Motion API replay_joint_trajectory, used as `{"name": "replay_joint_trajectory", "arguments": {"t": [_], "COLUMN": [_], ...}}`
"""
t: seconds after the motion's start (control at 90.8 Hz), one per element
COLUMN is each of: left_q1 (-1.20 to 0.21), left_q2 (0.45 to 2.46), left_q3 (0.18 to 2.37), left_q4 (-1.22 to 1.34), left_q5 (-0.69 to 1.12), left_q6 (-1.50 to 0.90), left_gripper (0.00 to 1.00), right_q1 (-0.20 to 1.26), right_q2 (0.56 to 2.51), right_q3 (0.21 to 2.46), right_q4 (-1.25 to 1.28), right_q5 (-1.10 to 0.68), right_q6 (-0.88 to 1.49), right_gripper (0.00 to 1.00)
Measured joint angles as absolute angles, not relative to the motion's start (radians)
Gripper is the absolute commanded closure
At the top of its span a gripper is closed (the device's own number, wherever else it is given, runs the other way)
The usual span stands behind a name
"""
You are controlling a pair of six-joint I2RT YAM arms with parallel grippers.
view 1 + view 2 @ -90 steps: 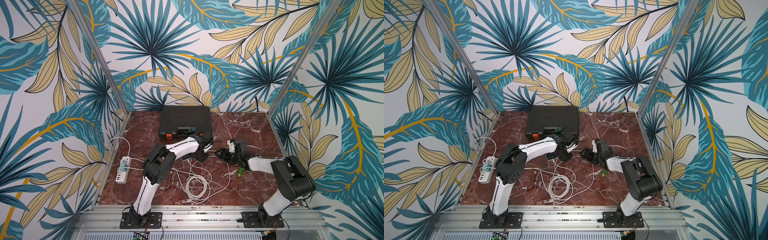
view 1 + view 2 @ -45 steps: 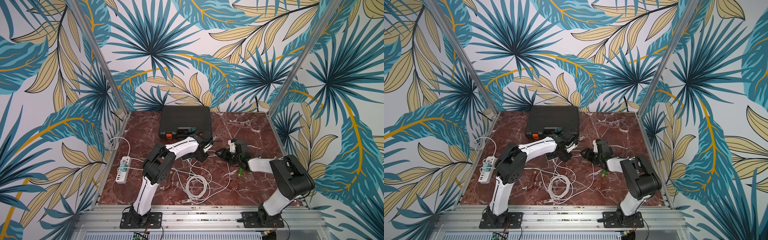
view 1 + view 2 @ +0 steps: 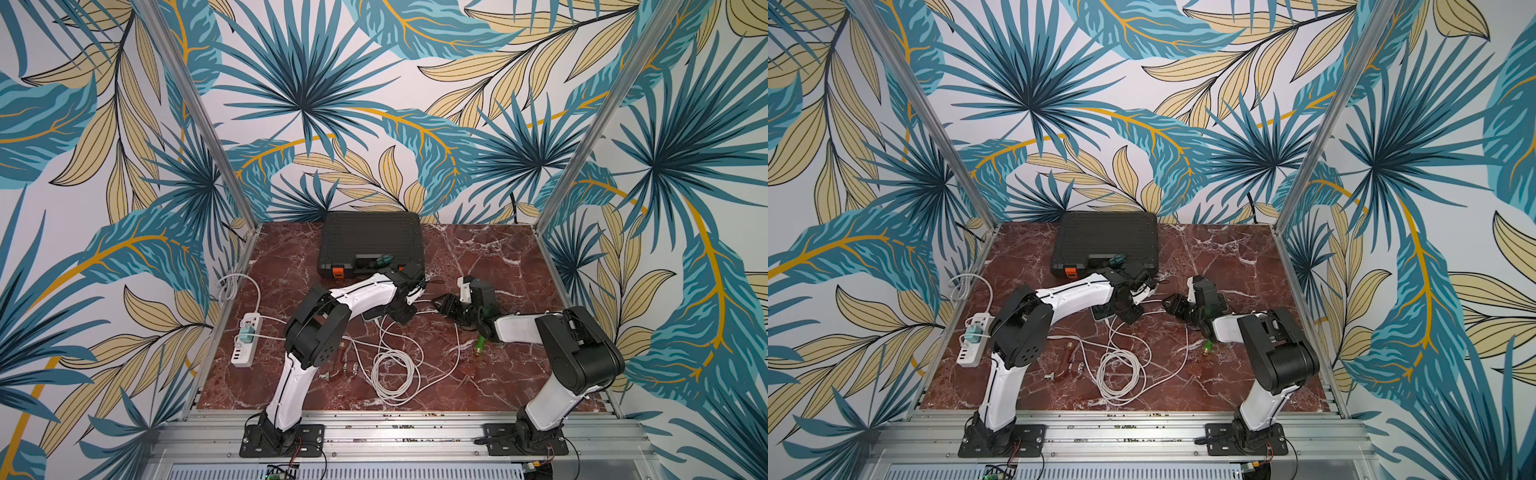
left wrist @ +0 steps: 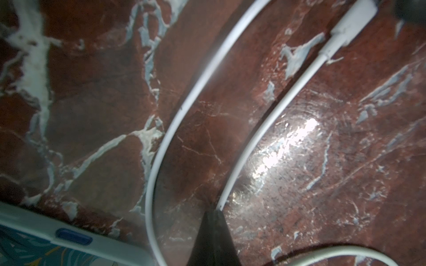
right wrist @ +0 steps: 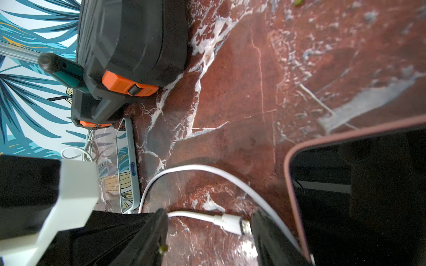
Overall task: Plug the charging cable into the phone
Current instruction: Pick up the charging cable from the center of the board.
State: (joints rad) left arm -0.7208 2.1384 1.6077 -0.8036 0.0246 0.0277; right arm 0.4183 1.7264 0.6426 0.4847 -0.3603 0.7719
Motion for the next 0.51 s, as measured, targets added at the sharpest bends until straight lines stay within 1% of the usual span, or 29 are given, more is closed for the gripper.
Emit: {"name": "replay_joint_trajectory", "arguments": {"t": [0.297,0.507], "left_q1": [-0.720,-0.720], "left_q2": [2.138,2.139], "left_q3": [1.608,1.608], "left_q4": [-0.803,-0.803], "left_q5": [0.027,0.028], "left_q6": [0.028,0.028], "left_gripper": [1.00,1.00], "right_q1": [0.413,0.413], "right_q2": [1.724,1.699], "right_q3": [0.611,0.573], "right_q4": [0.527,0.535], "right_q5": [-0.396,-0.458], "right_q6": [0.775,0.799], "right_gripper": [0.41,0.44]}}
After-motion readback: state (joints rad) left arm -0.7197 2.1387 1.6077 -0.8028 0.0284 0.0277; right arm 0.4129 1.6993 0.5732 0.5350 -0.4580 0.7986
